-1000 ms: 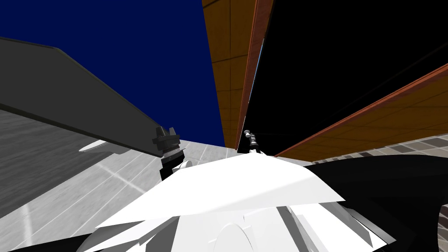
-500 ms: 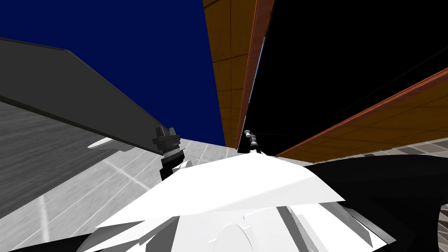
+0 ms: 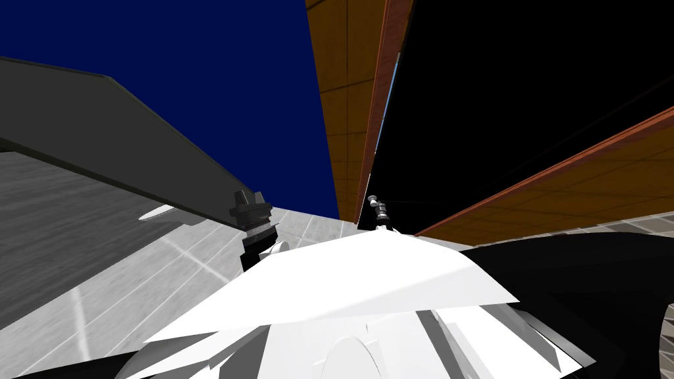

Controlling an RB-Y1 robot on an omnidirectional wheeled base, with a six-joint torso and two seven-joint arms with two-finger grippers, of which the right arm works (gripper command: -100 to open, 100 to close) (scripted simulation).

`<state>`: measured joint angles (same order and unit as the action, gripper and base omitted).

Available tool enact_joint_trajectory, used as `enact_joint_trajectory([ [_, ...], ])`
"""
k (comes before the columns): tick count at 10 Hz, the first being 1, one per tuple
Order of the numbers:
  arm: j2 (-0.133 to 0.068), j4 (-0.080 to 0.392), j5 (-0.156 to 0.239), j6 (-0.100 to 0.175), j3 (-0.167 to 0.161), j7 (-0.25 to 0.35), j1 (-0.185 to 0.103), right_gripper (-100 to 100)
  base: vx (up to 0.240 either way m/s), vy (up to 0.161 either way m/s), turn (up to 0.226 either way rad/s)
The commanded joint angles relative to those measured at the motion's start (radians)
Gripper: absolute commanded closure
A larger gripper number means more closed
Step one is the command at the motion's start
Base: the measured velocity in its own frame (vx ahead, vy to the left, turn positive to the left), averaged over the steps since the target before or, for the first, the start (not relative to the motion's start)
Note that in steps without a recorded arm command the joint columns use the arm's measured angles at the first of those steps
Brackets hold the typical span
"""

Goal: Pull the door open

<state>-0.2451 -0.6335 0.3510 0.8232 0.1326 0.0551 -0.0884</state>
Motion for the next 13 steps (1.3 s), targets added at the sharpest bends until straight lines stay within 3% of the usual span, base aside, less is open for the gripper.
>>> enact_joint_trajectory([
  [1,0.014,0.024,-0.004,0.022,-0.021,0.032,-0.031,100,-0.021,-0.011,0.031],
  [4,0.01,0.019,0.016,0.022,-0.031,0.114,-0.025,100,-0.032,-0.008,0.042],
  [6,0.01,0.019,0.016,0.022,-0.031,0.115,-0.025,100,-0.025,-0.005,0.009],
  [7,0.008,0.017,0.026,0.022,-0.036,0.156,-0.022,100,-0.028,-0.001,0.065],
  [11,0.008,0.017,0.026,0.022,-0.036,0.156,-0.022,100,-0.008,-0.005,0.007],
  [12,0.006,0.014,0.036,0.022,-0.042,0.197,-0.019,100,-0.017,-0.005,0.044],
  [13,0.006,0.014,0.036,0.022,-0.042,0.197,-0.019,100,-0.028,-0.007,0.059],
])
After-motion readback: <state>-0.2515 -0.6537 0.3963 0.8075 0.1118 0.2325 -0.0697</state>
